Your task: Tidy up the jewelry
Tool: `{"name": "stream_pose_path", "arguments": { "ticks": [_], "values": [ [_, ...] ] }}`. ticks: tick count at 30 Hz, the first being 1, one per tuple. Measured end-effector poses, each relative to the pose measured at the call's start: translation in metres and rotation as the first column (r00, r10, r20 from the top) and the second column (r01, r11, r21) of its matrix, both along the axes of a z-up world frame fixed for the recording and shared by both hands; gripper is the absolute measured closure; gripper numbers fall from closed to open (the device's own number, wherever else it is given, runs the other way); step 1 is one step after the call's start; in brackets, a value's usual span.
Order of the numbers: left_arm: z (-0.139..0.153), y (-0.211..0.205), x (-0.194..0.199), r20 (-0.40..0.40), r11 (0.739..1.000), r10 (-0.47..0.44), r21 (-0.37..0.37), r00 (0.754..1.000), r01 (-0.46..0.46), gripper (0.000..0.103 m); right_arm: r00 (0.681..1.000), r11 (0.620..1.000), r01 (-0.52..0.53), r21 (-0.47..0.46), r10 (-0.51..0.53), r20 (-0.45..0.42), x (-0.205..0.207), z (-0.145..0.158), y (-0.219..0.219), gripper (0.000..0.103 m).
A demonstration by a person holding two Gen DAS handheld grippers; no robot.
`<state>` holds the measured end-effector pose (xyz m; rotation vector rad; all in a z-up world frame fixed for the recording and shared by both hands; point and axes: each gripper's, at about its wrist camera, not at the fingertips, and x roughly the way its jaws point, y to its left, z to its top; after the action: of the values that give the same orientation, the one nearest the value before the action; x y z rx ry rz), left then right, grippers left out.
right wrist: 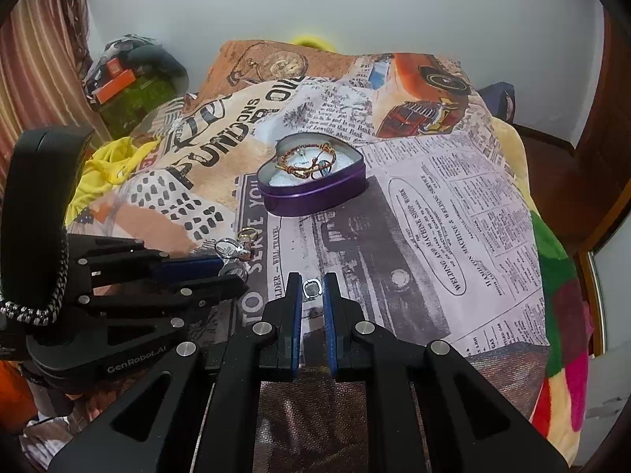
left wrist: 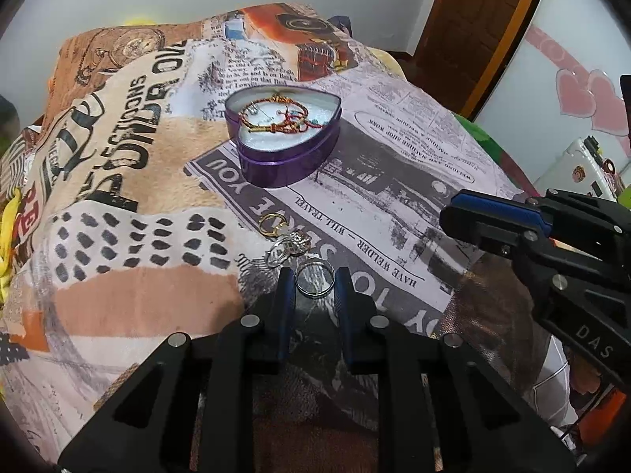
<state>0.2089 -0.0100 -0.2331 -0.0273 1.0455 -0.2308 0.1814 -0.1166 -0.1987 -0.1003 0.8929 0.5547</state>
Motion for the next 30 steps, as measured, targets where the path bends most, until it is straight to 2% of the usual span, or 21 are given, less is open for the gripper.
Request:
{"name": "stream_pose_path", "arguments": {
  "ticks": [19,25,30],
  "values": [
    [0.067,0.025,-0.007,0.168,0.999,0.046,-0.028,0.985,-0.042,0.083,0.995,1.000,0.005,0.014,-0.006,0.098,0.006,0.037,0.011,0.094],
    [0.078,0.028,0.003,0.200,0.999,0.047,-0.035,0.979,-0.041,0.083,0.992,1.000,0.004,0.030,-0.007,0.122,0.014,0.045,0.016,0.094],
    [0.076,0.031,0.015,0.201,0.998,0.047,-0.041,0.979,-0.039,0.083,0.991,0.999,0.008,0.041,-0.013,0.133,0.026,0.048,0.019,0.094]
  ]
}}
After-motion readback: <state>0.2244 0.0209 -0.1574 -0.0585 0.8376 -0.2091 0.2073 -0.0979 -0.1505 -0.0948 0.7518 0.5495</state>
